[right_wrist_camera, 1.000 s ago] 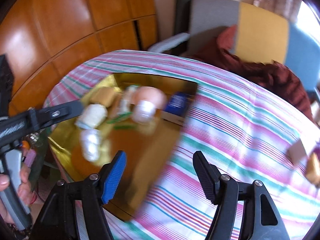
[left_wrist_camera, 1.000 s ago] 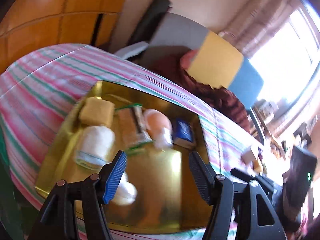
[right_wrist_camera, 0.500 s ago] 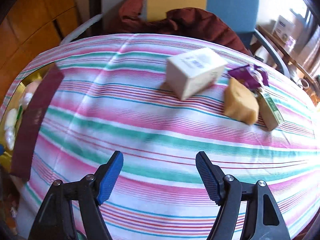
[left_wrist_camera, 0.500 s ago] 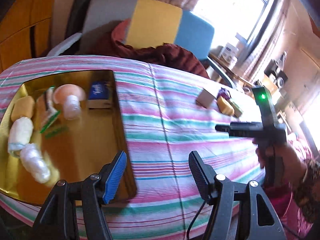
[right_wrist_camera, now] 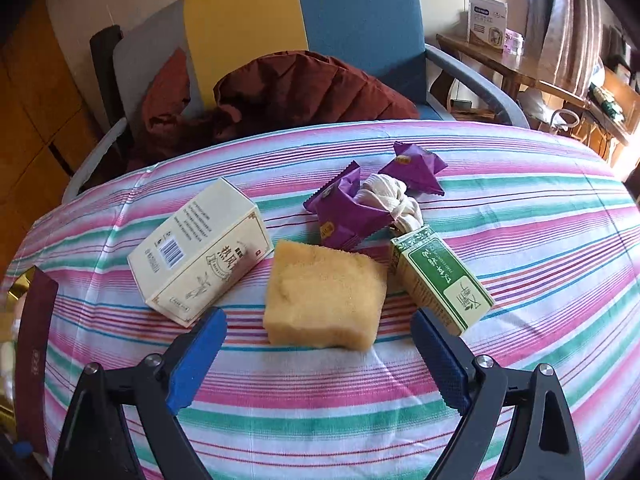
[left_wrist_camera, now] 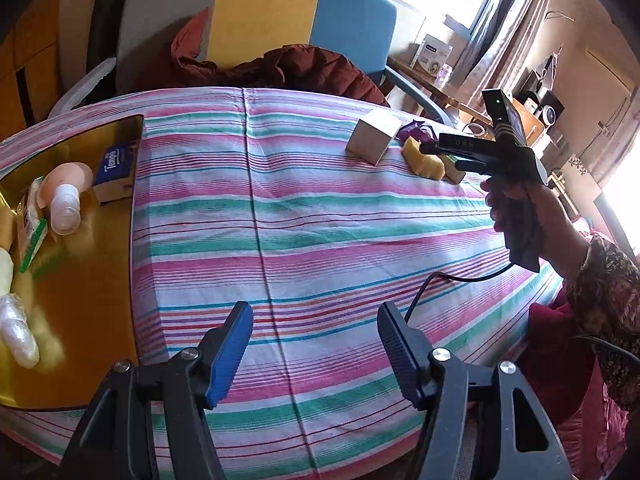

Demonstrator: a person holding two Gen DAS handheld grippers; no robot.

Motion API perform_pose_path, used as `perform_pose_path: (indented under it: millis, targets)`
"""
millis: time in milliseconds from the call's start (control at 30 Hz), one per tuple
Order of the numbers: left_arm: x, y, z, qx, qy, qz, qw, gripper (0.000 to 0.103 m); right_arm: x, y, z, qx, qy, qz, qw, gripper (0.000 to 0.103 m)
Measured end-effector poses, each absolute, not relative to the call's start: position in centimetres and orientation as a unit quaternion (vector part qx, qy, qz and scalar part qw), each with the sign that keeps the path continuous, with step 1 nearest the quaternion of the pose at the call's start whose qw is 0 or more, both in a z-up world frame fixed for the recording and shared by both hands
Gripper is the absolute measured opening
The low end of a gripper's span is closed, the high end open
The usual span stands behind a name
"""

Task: Organize objects
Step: 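Grasp the yellow sponge block with the right tool while the left tool grasps the white medicine box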

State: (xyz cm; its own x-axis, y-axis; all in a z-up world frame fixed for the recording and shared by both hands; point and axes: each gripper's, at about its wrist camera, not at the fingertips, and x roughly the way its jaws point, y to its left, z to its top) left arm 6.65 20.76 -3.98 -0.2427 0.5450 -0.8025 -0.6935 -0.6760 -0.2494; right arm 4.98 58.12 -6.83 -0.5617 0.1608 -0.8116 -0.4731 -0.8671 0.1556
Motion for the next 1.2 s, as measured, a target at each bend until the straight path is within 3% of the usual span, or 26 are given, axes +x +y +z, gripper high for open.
perform_pose_path:
  millis: [133, 167, 233, 333, 500, 667, 833, 933, 1200]
  targets:
    - [6.7, 22.6, -4.3, -0.475, 0.087, 0.779, 0.400, 0.065, 3.9, 58.9, -8.4, -0.435, 0.207, 0.858, 0.175, 0.093]
    - [6.7, 23.1, -4.4, -0.477, 0.088, 0.777, 0.401, 0.065, 3.6, 58.9, -8.7, -0.438, 0.203, 0.858, 0.174, 0.090]
    - [6.6, 24.3, -4.6, -0.481, 0.091, 0.773, 0.404, 0.065, 3.1, 59.0, -9.3, -0.449, 0.197, 0.856, 0.165, 0.072]
    - [6.6, 26.1, -4.7, -0.480, 0.098, 0.769, 0.411, 0.065, 3.1, 59.5, -9.6, -0.455, 0.205, 0.851, 0.163, 0.066]
    - [5.8, 29.0, -4.3, -0.471, 0.104, 0.770, 0.417, 0.065, 4.2, 59.8, -9.5, -0.481, 0.282, 0.818, 0.137, 0.065]
    - [3.7, 32.8, -3.8, -0.448, 0.128, 0.781, 0.415, 0.067, 6.3, 59.5, -8.9, -0.516, 0.281, 0.795, 0.149, 0.065]
    - [0.8, 37.2, -4.2, -0.433, 0.137, 0.789, 0.414, 0.082, 8.7, 61.8, -9.0, -0.526, 0.289, 0.780, 0.179, 0.065]
    - [-0.5, 39.7, -4.7, -0.434, 0.138, 0.782, 0.426, 0.082, 9.2, 62.8, -9.7, -0.523, 0.322, 0.770, 0.171, 0.066]
    - [-2.9, 45.1, -5.7, -0.402, 0.180, 0.783, 0.439, 0.084, 8.9, 62.5, -9.7, -0.528, 0.311, 0.772, 0.170, 0.069]
